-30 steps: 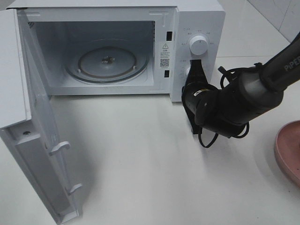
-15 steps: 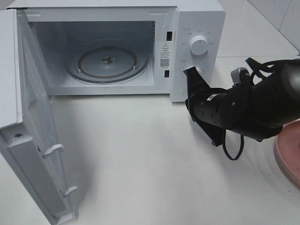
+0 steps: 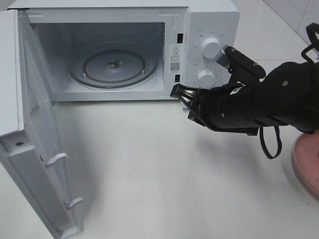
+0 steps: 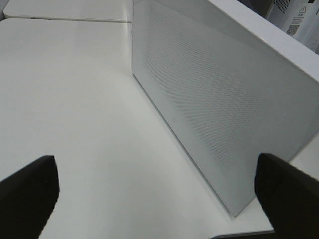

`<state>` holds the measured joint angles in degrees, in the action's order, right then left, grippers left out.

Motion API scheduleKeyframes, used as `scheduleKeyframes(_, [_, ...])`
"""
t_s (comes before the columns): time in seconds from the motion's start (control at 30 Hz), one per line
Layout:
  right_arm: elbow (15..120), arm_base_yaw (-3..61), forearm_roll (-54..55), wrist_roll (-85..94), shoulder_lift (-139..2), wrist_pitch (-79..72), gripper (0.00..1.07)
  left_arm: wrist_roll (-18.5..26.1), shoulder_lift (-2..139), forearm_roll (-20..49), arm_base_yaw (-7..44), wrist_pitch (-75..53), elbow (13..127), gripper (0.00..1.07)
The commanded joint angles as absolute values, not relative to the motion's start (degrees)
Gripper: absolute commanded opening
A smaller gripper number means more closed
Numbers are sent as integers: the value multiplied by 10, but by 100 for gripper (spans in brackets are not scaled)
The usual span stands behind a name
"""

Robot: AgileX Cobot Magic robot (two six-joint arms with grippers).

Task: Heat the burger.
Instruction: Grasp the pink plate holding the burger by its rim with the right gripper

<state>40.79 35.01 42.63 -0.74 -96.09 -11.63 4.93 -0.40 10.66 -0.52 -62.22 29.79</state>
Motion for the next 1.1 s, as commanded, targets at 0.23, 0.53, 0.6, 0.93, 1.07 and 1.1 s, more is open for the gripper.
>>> scheduleKeyframes(0.23, [407,348,368,171,-903,23,9,48,-14,107,-3,-615,296,100])
scheduleKeyframes(0.53, [407,348,193,144,-851,154,12,48,-14,107,-3,-615,296,100])
scheduleKeyframes(0.6, [407,348,159,127,-839,184,12,48,-14,107,-3,-615,296,100])
scheduleKeyframes(0.93, [407,348,0,14,-785,320,15,48,-14,107,-3,-615,296,100])
scheduleKeyframes(1.07, [407,348,-36,-32,-752,370,19,48,-14,107,-3,-615,296,100])
scheduleKeyframes(1.1, [407,348,-36,-32,-752,370,19,48,-14,107,-3,-615,296,100])
